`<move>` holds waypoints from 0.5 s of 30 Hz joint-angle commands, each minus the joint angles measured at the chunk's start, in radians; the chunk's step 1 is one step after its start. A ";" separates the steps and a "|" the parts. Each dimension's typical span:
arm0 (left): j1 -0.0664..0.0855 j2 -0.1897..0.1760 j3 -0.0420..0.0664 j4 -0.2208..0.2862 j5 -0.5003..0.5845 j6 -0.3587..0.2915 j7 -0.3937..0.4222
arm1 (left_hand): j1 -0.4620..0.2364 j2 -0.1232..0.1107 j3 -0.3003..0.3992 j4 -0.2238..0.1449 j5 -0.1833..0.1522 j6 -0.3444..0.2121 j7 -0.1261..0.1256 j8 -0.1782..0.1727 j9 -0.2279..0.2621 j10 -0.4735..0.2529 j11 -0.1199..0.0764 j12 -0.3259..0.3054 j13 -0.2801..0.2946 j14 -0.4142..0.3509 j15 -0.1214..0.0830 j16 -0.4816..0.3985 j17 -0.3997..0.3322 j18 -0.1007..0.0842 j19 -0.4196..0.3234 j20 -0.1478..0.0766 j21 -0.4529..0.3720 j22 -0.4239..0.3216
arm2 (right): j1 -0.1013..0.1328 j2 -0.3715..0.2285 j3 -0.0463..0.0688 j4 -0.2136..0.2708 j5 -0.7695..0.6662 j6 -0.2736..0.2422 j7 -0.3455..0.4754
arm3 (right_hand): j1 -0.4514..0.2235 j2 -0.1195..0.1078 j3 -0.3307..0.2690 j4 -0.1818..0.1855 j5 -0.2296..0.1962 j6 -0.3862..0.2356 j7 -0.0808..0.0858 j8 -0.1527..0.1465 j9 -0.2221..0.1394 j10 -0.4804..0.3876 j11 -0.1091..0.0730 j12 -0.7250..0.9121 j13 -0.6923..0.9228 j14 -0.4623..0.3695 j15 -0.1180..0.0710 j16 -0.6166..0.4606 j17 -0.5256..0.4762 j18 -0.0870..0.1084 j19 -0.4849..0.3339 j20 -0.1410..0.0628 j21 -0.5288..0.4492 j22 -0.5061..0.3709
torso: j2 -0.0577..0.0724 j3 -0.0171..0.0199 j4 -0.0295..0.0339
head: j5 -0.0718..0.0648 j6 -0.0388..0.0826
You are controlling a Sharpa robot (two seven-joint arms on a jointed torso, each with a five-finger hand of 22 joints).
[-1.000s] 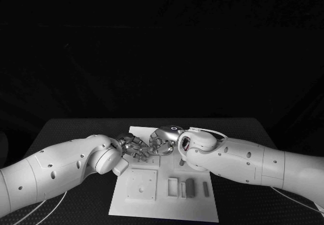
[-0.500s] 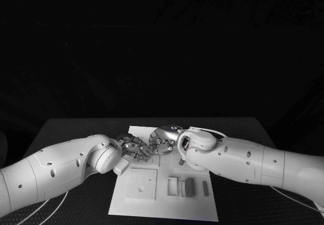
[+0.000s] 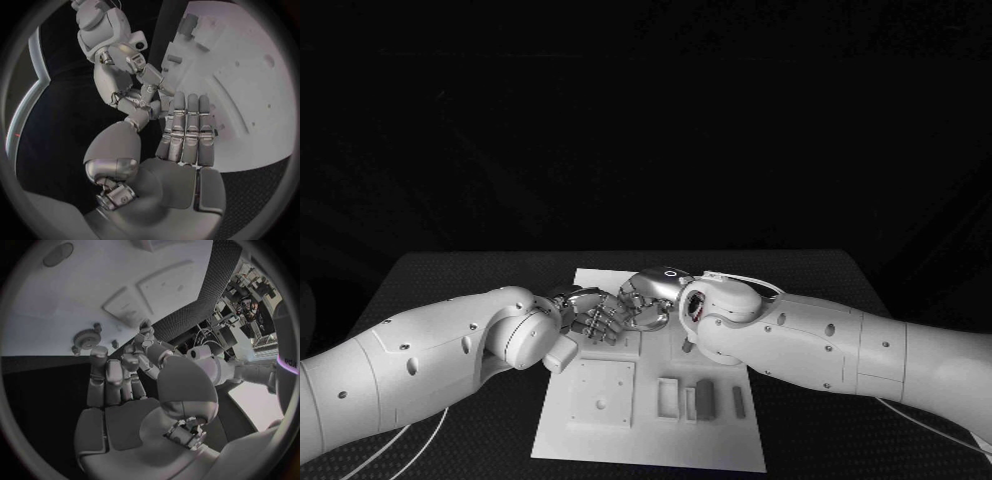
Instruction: Assemble the parts on the task board
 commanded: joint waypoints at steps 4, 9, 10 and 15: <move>0.002 0.002 0.003 0.005 0.023 0.001 0.029 | -0.012 -0.002 0.011 -0.001 0.029 0.044 -0.038 0.007 0.006 0.006 -0.004 0.005 0.007 0.010 0.000 -0.006 0.004 -0.015 -0.001 -0.006 0.004 0.009 | -0.004 0.001 -0.002 0.005 0.003 0.001 0.017 | 0.004 0.009 0.001 -0.005 -0.002 0.196 -0.022 0.005 -0.001 -0.036 -0.029 0.003 -0.001 0.013 -0.019 0.006 0.002 0.030 0.000 -0.005 0.004 0.017 | 0.000 -0.0004 0.0008 | 0.000 -0.001; 0.002 0.002 0.003 0.005 0.013 0.004 0.030 | -0.010 -0.002 0.013 -0.002 0.031 0.045 -0.039 0.008 0.007 0.007 -0.005 0.006 0.008 0.010 -0.001 -0.006 0.005 -0.015 -0.001 -0.006 0.005 0.011 | -0.005 0.000 -0.002 0.006 0.007 0.000 0.017 | 0.004 0.009 0.001 -0.005 -0.002 0.196 -0.022 0.005 0.000 -0.035 -0.029 0.002 -0.001 0.012 -0.019 0.006 0.000 0.030 0.000 -0.005 0.004 0.017 | 0.000 -0.0005 0.0004 | 0.001 -0.002; 0.002 0.002 0.003 0.004 0.010 0.005 0.031 | -0.009 -0.003 0.014 -0.002 0.031 0.045 -0.039 0.008 0.007 0.007 -0.005 0.006 0.009 0.011 -0.001 -0.005 0.005 -0.015 -0.001 -0.007 0.005 0.012 | -0.005 -0.001 -0.002 0.006 0.008 -0.001 0.016 | 0.004 0.009 0.001 -0.005 -0.002 0.196 -0.022 0.005 0.000 -0.035 -0.029 0.002 -0.002 0.013 -0.019 0.006 0.002 0.030 0.000 -0.005 0.004 0.017 | 0.000 -0.0008 0.0005 | 0.001 -0.003; 0.002 -0.001 0.003 0.001 -0.025 0.008 0.026 | 0.000 -0.005 0.018 -0.002 0.031 0.048 -0.039 0.010 0.009 0.010 -0.007 0.009 0.013 0.014 -0.003 -0.004 0.008 -0.015 0.002 -0.009 0.008 0.018 | -0.005 -0.005 -0.002 0.000 0.022 -0.018 0.017 | 0.002 0.006 0.000 -0.005 -0.002 0.195 -0.022 0.004 0.000 -0.035 -0.029 0.002 -0.002 0.007 -0.019 0.006 -0.007 0.030 0.000 -0.005 0.004 0.017 | -0.001 -0.0005 0.0006 | 0.001 -0.003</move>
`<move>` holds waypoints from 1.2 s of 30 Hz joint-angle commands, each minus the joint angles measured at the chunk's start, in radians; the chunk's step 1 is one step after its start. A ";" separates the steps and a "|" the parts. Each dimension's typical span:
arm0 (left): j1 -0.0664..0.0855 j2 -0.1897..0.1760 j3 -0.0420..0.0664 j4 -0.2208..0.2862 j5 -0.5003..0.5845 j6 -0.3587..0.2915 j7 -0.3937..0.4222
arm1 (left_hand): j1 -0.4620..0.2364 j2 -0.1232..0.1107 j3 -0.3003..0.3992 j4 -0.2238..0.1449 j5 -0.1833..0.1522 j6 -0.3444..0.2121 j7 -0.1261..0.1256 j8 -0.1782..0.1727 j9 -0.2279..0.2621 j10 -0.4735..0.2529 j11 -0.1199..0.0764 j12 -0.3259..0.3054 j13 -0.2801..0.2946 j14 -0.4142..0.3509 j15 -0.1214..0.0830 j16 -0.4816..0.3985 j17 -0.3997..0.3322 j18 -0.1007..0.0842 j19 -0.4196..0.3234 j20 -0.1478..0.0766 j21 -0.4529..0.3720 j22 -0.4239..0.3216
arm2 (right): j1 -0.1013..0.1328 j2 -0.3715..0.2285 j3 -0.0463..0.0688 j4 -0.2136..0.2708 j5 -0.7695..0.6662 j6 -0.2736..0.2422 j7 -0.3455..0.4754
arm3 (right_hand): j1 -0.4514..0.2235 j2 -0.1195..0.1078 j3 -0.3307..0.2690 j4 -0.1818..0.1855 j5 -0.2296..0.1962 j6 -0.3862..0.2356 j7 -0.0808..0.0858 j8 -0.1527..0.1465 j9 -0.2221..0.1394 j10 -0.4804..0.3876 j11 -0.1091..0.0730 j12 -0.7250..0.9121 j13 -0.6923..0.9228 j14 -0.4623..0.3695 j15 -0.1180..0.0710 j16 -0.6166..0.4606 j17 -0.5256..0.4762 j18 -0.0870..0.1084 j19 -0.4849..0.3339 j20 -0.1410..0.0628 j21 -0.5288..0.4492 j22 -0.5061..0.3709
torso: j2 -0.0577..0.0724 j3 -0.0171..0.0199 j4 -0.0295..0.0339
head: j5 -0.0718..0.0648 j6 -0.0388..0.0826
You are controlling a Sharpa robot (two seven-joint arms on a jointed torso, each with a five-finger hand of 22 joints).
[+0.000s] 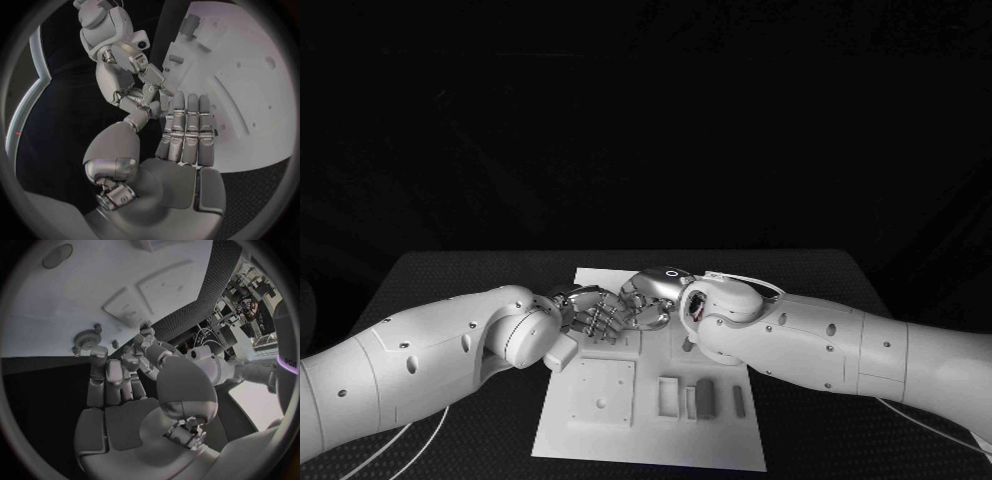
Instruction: Assemble the parts on the task board
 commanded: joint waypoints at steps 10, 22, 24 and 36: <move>0.002 -0.012 0.002 -0.005 -0.131 0.012 -0.002 | 0.021 0.003 -0.001 0.001 -0.010 0.062 -0.036 0.019 0.026 0.028 -0.015 0.018 0.020 0.033 -0.013 0.007 0.015 -0.015 0.021 -0.022 0.026 0.036 | -0.002 -0.020 -0.001 -0.026 0.123 -0.114 0.039 | -0.032 -0.065 0.005 0.022 -0.001 0.111 0.012 -0.046 -0.011 -0.096 0.003 -0.050 -0.027 -0.086 0.007 -0.057 -0.100 0.030 -0.058 0.025 -0.048 0.002 | 0.001 0.0010 -0.0009 | 0.005 -0.002; 0.030 -0.008 0.003 -0.046 -0.235 0.216 -0.090 | 0.050 0.022 -0.002 0.014 -0.089 0.033 -0.030 0.026 0.105 0.019 -0.017 0.037 0.083 0.038 -0.014 0.005 0.033 -0.015 0.017 -0.024 0.032 0.074 | 0.031 -0.057 0.016 -0.121 0.338 -0.219 0.131 | 0.011 -0.069 0.009 -0.004 -0.002 0.022 0.053 -0.091 -0.017 -0.160 0.043 -0.084 -0.062 -0.148 0.047 -0.104 -0.132 0.030 -0.126 0.070 -0.097 -0.003 | 0.001 0.0021 -0.0015 | 0.016 -0.008; 0.040 -0.002 0.003 -0.057 -0.257 0.263 -0.120 | 0.047 0.025 -0.004 0.015 -0.087 0.030 -0.030 0.029 0.125 0.016 -0.019 0.045 0.104 0.041 -0.015 0.006 0.039 -0.015 0.018 -0.025 0.032 0.079 | 0.039 -0.057 0.023 -0.135 0.353 -0.216 0.146 | 0.013 -0.068 0.008 -0.005 -0.002 0.020 0.053 -0.092 -0.017 -0.160 0.043 -0.083 -0.063 -0.148 0.047 -0.104 -0.132 0.030 -0.127 0.071 -0.097 -0.003 | 0.001 0.0023 -0.0020 | 0.015 -0.009; 0.098 0.092 0.000 -0.156 -0.376 0.356 -0.284 | 0.039 0.016 0.001 0.009 -0.040 0.033 -0.038 0.029 0.194 0.005 -0.026 0.066 0.181 0.048 -0.023 0.012 0.068 -0.015 0.026 -0.033 0.031 0.100 | 0.076 -0.029 0.069 -0.230 0.378 -0.223 0.193 | 0.018 -0.055 0.001 -0.004 -0.002 0.017 0.055 -0.094 -0.018 -0.166 0.045 -0.083 -0.071 -0.156 0.050 -0.104 -0.137 0.030 -0.136 0.078 -0.101 0.001 | 0.000 0.0017 -0.0013 | 0.015 -0.021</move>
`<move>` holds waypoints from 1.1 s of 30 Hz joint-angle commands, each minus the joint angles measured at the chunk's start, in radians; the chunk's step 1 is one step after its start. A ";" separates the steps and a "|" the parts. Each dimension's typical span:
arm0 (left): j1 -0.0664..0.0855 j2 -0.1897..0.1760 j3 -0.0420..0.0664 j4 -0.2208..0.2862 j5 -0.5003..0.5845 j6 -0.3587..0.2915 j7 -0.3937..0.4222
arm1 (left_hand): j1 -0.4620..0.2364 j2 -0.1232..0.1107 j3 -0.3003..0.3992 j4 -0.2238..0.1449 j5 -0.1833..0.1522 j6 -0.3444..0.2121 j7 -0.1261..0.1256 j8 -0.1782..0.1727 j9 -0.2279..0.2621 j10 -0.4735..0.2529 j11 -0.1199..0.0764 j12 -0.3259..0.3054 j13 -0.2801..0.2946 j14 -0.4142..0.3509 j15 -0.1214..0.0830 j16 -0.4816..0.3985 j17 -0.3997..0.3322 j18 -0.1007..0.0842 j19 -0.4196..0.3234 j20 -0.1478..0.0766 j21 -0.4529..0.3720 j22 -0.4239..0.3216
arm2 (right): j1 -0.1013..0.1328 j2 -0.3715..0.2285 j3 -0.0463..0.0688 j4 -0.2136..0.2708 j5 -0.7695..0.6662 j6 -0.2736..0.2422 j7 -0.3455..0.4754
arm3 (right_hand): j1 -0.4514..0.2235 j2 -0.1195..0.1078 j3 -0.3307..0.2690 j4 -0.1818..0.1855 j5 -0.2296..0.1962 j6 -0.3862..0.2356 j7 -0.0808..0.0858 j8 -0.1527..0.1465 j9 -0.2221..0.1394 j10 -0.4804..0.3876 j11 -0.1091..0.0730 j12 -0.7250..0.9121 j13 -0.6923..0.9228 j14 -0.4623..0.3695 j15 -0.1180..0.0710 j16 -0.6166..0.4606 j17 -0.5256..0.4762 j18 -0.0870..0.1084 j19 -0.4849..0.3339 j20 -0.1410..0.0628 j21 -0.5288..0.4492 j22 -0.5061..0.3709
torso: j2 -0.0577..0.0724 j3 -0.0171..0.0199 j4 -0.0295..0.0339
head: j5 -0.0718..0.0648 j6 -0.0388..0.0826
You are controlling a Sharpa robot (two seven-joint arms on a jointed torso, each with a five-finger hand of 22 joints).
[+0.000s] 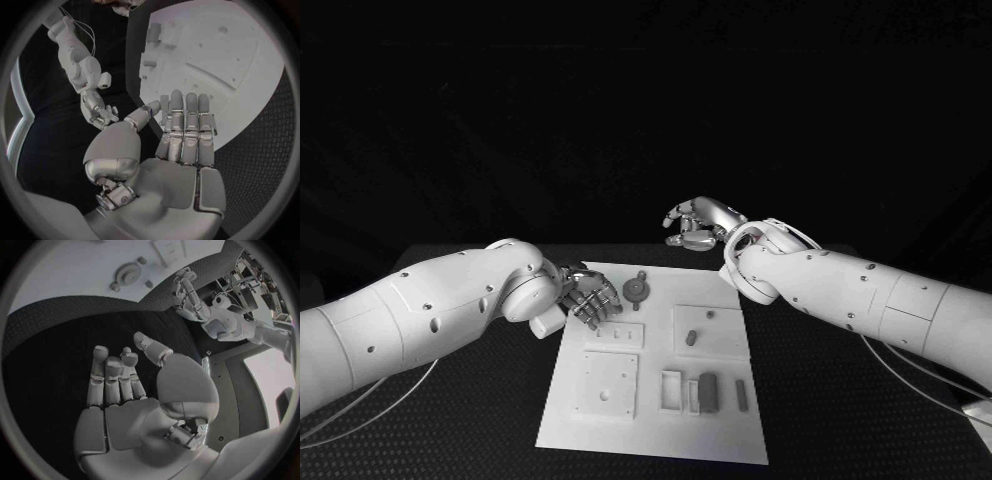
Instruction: Assemble the parts on the task board
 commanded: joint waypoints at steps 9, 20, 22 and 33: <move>0.016 0.079 -0.030 -0.051 -0.288 0.088 -0.094 | -0.003 -0.004 0.007 0.002 0.023 0.040 -0.037 -0.001 0.150 0.003 -0.010 0.010 0.023 0.019 -0.005 0.009 0.013 -0.015 0.011 -0.012 0.006 0.010 | 0.017 0.021 0.012 -0.045 0.041 -0.024 0.052 | 0.007 0.002 -0.005 -0.002 -0.002 0.033 0.039 -0.005 -0.002 -0.158 0.037 0.000 -0.003 -0.004 0.003 -0.001 -0.002 -0.020 -0.006 0.002 -0.004 0.002 | -0.001 -0.0012 0.0005 | 0.004 -0.016; 0.017 0.113 -0.054 -0.053 -0.397 0.072 -0.087 | -0.026 -0.020 0.008 0.006 0.071 0.084 -0.056 -0.004 0.191 0.040 -0.028 0.028 0.054 0.048 -0.023 0.055 0.021 -0.015 0.045 -0.031 0.023 0.042 | 0.032 0.040 0.013 -0.080 0.049 -0.011 0.062 | 0.028 0.001 -0.004 -0.004 -0.002 0.036 0.039 -0.004 -0.003 -0.161 0.037 0.003 -0.007 -0.007 0.003 0.001 -0.004 -0.020 -0.009 0.003 -0.004 0.005 | -0.001 -0.0020 0.0004 | 0.010 -0.021; 0.017 0.117 -0.055 -0.053 -0.396 0.072 -0.086 | -0.030 -0.020 0.008 0.005 0.081 0.087 -0.057 -0.006 0.195 0.042 -0.029 0.029 0.055 0.048 -0.024 0.061 0.019 -0.015 0.046 -0.032 0.024 0.046 | 0.033 0.044 0.013 -0.088 0.051 -0.002 0.061 | 0.028 0.001 -0.005 -0.004 -0.002 0.036 0.039 -0.004 -0.003 -0.161 0.037 0.003 -0.008 -0.007 0.003 0.001 -0.004 -0.020 -0.009 0.003 -0.004 0.005 | -0.001 -0.0021 0.0002 | 0.011 -0.022; 0.017 0.132 -0.059 -0.054 -0.377 0.096 -0.090 | -0.039 -0.018 0.011 0.000 0.100 0.093 -0.060 -0.010 0.205 0.045 -0.031 0.032 0.059 0.046 -0.025 0.074 0.014 -0.015 0.048 -0.034 0.024 0.053 | 0.036 0.058 0.013 -0.130 0.200 0.026 0.106 | -0.002 -0.012 0.019 -0.003 -0.003 0.001 0.065 -0.010 -0.008 -0.231 0.087 -0.299 -0.304 -0.171 0.088 -0.333 -0.174 -0.054 -0.235 0.095 -0.248 -0.097 | -0.001 -0.0026 0.0006 | 0.010 -0.025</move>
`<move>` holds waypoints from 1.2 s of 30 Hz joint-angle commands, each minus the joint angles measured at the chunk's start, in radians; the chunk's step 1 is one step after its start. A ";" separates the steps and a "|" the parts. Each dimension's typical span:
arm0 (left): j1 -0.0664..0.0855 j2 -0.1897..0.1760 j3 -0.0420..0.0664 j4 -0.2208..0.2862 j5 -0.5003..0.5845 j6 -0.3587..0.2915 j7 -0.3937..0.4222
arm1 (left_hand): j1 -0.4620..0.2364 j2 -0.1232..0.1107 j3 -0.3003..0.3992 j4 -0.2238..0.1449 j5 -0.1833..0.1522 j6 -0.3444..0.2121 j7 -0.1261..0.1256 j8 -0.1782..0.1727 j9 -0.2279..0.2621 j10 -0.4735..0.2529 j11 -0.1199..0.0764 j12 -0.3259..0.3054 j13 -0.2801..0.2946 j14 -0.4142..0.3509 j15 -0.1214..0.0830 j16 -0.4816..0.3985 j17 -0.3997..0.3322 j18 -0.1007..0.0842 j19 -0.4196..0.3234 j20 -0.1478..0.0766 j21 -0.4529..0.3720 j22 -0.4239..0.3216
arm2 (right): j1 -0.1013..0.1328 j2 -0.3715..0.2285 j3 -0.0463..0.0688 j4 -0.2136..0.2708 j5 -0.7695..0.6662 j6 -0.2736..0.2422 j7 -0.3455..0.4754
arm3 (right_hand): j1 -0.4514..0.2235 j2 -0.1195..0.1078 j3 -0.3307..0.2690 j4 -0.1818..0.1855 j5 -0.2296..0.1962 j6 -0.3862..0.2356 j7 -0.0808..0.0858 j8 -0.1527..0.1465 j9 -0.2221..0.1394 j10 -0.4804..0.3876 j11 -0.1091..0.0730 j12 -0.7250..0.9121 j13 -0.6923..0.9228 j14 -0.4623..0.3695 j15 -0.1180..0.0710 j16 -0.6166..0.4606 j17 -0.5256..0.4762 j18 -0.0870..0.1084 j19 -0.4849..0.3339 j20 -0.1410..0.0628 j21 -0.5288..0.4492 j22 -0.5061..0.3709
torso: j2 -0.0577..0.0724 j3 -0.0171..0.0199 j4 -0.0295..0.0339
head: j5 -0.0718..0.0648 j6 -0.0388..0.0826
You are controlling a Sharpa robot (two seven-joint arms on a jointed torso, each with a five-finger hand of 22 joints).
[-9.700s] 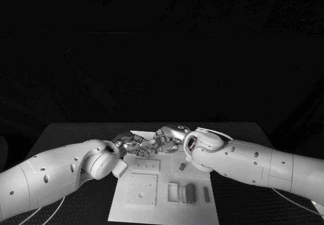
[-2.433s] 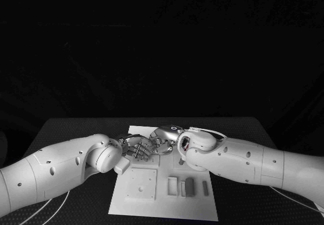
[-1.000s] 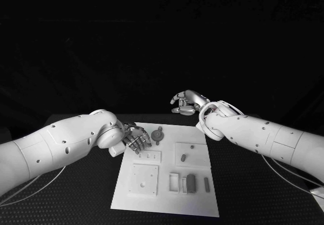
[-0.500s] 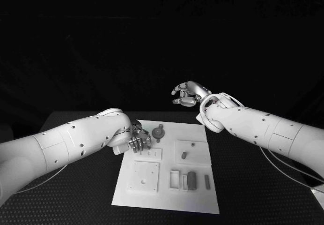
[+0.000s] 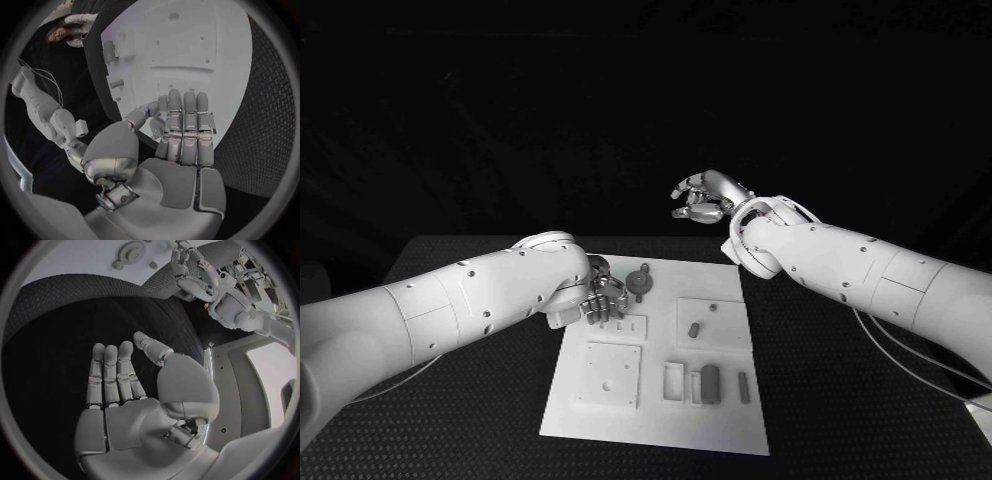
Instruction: Assemble the parts on the task board
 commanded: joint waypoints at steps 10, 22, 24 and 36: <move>0.002 0.015 -0.016 -0.001 -0.002 0.048 -0.008 | -0.002 0.011 0.003 -0.009 0.017 0.082 -0.073 -0.004 0.050 0.006 -0.002 0.006 0.003 0.001 -0.004 0.012 -0.005 -0.015 0.006 -0.003 0.001 0.006 | 0.002 0.006 0.001 -0.025 0.189 0.054 0.060 | -0.008 0.019 0.005 -0.001 -0.002 0.019 0.043 0.010 -0.016 -0.154 0.108 -0.364 -0.418 -0.029 0.140 -0.570 -0.249 -0.057 -0.245 0.087 -0.297 -0.134 | 0.000 -0.0002 0.0015 | -0.001 -0.007; 0.001 0.024 -0.034 -0.019 -0.014 0.047 -0.006 | -0.003 0.012 0.004 -0.010 0.021 0.083 -0.073 -0.005 0.052 0.006 -0.002 0.006 0.004 0.000 -0.004 0.015 -0.007 -0.015 0.006 -0.003 0.000 0.007 | 0.002 0.009 0.001 -0.032 0.245 0.050 0.062 | -0.006 0.025 -0.018 0.005 -0.002 -0.010 0.055 0.000 -0.058 -0.101 0.130 -0.537 -0.574 -0.040 0.176 -0.750 -0.289 -0.089 -0.327 0.101 -0.396 -0.141 | 0.000 -0.0002 0.0016 | -0.001 -0.010; 0.000 0.025 -0.037 -0.020 -0.014 0.043 -0.005 | -0.003 0.012 0.004 -0.011 0.021 0.083 -0.073 -0.006 0.053 0.006 -0.002 0.006 0.004 -0.001 -0.004 0.015 -0.007 -0.015 0.005 -0.002 0.000 0.008 | 0.002 0.010 0.001 -0.033 0.245 0.049 0.058 | -0.007 0.025 -0.019 0.006 -0.002 -0.010 0.057 0.000 -0.060 -0.099 0.130 -0.540 -0.578 -0.038 0.177 -0.752 -0.289 -0.089 -0.327 0.101 -0.397 -0.139 | 0.000 -0.0001 0.0013 | 0.000 -0.010; -0.004 0.034 -0.037 -0.030 -0.023 0.039 -0.001 | -0.004 0.013 0.005 -0.011 0.027 0.084 -0.073 -0.008 0.056 0.006 -0.002 0.006 0.005 -0.002 -0.004 0.019 -0.010 -0.015 0.006 -0.003 -0.001 0.010 | 0.002 0.013 0.001 -0.033 0.249 0.046 0.050 | -0.009 0.025 -0.021 0.008 -0.002 -0.010 0.058 0.001 -0.064 -0.092 0.130 -0.547 -0.586 -0.032 0.176 -0.757 -0.288 -0.089 -0.324 0.100 -0.400 -0.136 | 0.001 0.0000 0.0013 | 0.000 -0.010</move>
